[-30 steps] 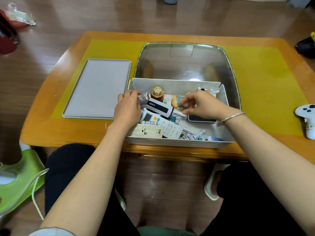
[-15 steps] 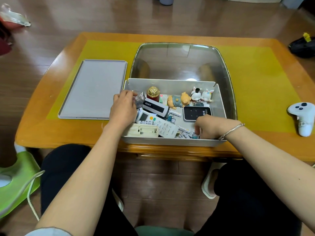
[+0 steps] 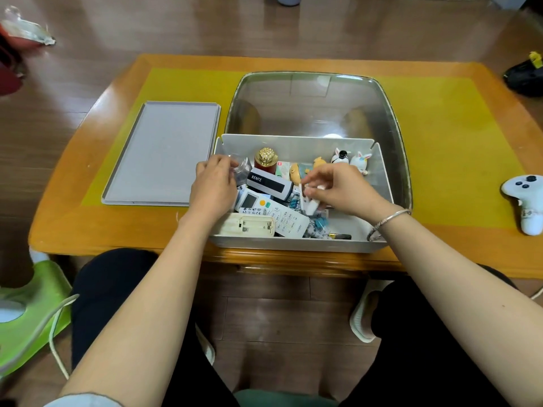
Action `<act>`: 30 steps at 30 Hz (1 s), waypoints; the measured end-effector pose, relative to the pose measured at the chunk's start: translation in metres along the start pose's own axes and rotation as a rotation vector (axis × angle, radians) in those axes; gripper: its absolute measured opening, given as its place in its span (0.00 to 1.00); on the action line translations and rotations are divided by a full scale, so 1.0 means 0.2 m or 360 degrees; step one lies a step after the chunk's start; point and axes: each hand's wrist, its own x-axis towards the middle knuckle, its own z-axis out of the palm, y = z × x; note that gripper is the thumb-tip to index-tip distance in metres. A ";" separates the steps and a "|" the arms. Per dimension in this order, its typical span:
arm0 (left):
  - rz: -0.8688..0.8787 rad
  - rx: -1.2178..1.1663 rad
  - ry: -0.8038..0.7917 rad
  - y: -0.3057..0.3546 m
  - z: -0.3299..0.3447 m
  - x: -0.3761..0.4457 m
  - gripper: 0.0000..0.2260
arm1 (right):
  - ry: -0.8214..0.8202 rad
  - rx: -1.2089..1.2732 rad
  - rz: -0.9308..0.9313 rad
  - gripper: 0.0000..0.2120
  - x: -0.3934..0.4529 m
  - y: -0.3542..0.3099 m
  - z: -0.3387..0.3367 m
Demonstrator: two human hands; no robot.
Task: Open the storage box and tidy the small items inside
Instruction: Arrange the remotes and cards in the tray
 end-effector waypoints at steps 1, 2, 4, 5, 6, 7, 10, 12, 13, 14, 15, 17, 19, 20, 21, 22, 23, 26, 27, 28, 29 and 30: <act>0.0001 -0.0003 -0.0001 0.00 0.00 0.00 0.12 | 0.0049 0.0121 0.0009 0.08 0.02 -0.02 0.01; 0.0002 -0.0008 -0.0002 0.00 0.00 0.00 0.12 | 0.0074 0.0197 0.0006 0.10 0.04 -0.05 0.02; 0.0005 -0.0017 -0.0003 0.01 -0.01 0.00 0.12 | 0.0033 0.0297 0.0007 0.12 0.07 -0.08 0.03; 0.0005 -0.0018 -0.0003 0.01 -0.01 0.00 0.12 | -0.0023 0.0353 0.0018 0.13 0.08 -0.09 0.04; 0.0009 -0.0015 -0.0006 0.01 -0.01 -0.01 0.13 | -0.0090 0.0404 0.0020 0.15 0.08 -0.10 0.05; 0.0014 -0.0012 -0.0012 0.01 -0.01 -0.01 0.13 | -0.0153 0.0452 0.0011 0.17 0.08 -0.10 0.04; 0.0018 -0.0017 -0.0015 0.01 -0.01 0.00 0.13 | -0.0207 0.0648 -0.0044 0.19 0.07 -0.10 0.03; 0.0024 -0.0018 -0.0009 0.00 -0.01 -0.01 0.13 | -0.0086 0.0506 -0.0047 0.15 0.06 -0.08 0.00; 0.0026 -0.0019 -0.0005 0.00 -0.01 -0.01 0.13 | -0.0016 0.0305 -0.0026 0.12 0.05 -0.06 -0.03; 0.0027 -0.0020 0.0001 0.00 0.00 0.00 0.13 | 0.0014 0.0091 0.0010 0.10 0.04 -0.04 -0.05; 0.0024 -0.0020 0.0005 0.00 0.00 0.00 0.13 | -0.0021 -0.0105 0.0060 0.09 0.02 -0.01 -0.08; 0.0019 -0.0020 0.0011 0.00 0.00 0.00 0.13 | -0.0232 -0.0487 0.0211 0.11 -0.03 0.04 -0.12; 0.0021 -0.0029 0.0019 0.00 0.00 0.00 0.13 | -0.0467 -0.0728 0.0429 0.17 -0.08 0.08 -0.12; 0.0021 -0.0028 0.0031 0.00 0.00 -0.01 0.13 | -0.0559 -0.0758 0.0548 0.20 -0.11 0.09 -0.11; 0.0020 -0.0029 0.0055 0.00 0.00 -0.01 0.12 | -0.0628 -0.0798 0.0633 0.23 -0.12 0.10 -0.09; 0.0015 -0.0048 0.0089 0.01 -0.01 -0.01 0.12 | -0.0668 -0.0867 0.0660 0.23 -0.13 0.11 -0.06; 0.0000 -0.0107 0.0128 0.01 -0.01 -0.01 0.12 | -0.0684 -0.0936 0.0654 0.23 -0.13 0.12 -0.03; -0.0059 -0.0370 0.0187 0.02 -0.03 -0.01 0.15 | -0.0638 -0.0941 0.0640 0.17 -0.12 0.12 0.04; -0.0047 -0.0402 0.0170 0.02 -0.04 -0.02 0.16 | -0.0622 -0.0919 0.0647 0.15 -0.12 0.12 0.05; -0.0022 -0.0406 0.0140 0.02 -0.04 -0.03 0.16 | -0.0605 -0.0890 0.0654 0.14 -0.11 0.12 0.06; 0.0001 -0.0405 0.0108 0.01 -0.05 -0.04 0.17 | -0.0587 -0.0849 0.0648 0.14 -0.11 0.12 0.07; 0.0015 -0.0405 0.0077 0.00 -0.05 -0.05 0.17 | -0.0561 -0.0779 0.0636 0.16 -0.11 0.12 0.08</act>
